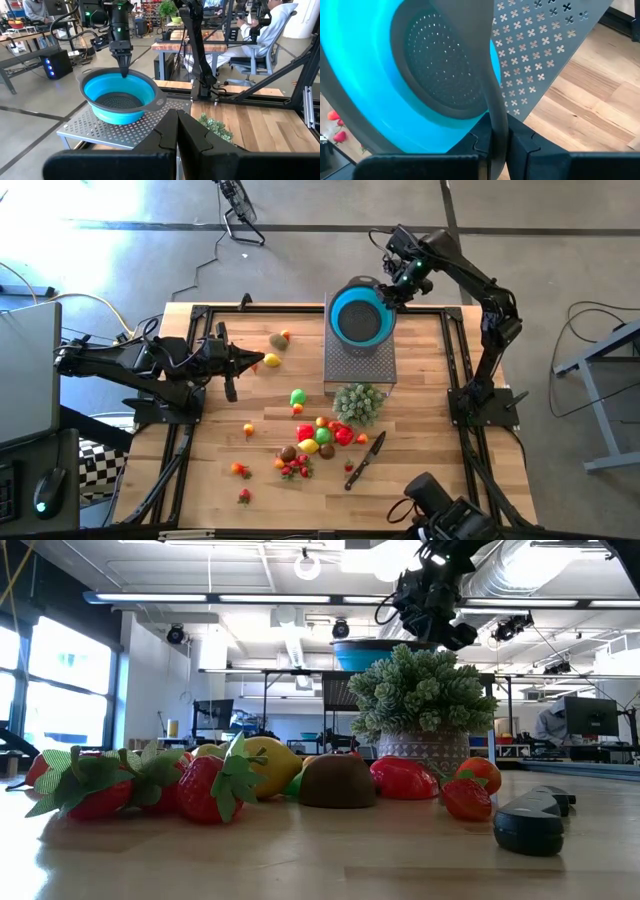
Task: Pick & Place Fruit
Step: Put the blue strainer bowl on the shelf
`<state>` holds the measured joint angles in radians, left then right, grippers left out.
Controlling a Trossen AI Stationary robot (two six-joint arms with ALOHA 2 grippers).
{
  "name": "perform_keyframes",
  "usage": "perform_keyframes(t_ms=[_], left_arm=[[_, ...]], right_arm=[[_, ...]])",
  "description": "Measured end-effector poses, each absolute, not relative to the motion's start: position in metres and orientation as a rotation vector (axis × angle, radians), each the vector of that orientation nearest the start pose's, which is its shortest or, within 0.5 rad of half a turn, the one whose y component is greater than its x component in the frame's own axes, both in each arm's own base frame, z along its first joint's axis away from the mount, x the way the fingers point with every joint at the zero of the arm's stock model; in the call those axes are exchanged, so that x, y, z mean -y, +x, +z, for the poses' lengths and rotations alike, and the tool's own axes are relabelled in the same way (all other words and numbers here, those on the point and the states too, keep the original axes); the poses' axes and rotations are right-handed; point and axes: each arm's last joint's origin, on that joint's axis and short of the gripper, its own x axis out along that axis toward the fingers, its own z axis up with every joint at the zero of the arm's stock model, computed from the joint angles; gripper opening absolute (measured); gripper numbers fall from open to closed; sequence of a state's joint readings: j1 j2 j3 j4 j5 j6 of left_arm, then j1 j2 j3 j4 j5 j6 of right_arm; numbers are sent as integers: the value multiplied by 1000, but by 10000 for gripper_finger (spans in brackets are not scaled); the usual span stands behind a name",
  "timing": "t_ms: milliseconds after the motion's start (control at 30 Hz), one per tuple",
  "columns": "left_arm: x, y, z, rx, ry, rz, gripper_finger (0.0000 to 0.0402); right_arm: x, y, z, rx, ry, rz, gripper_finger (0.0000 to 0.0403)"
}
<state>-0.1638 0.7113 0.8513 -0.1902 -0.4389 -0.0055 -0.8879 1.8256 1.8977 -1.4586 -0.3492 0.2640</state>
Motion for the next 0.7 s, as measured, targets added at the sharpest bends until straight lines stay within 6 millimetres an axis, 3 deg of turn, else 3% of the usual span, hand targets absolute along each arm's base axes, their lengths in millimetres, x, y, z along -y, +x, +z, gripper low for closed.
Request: perform_keyframes(t_ms=[400,700], left_arm=[[12,148,365,-48,10,275,0],[12,148,363,-65,15,275,0]], right_arm=[[262,225,343,-1089,1008,-628,32],[259,234,343,-1114,888,-683,137]])
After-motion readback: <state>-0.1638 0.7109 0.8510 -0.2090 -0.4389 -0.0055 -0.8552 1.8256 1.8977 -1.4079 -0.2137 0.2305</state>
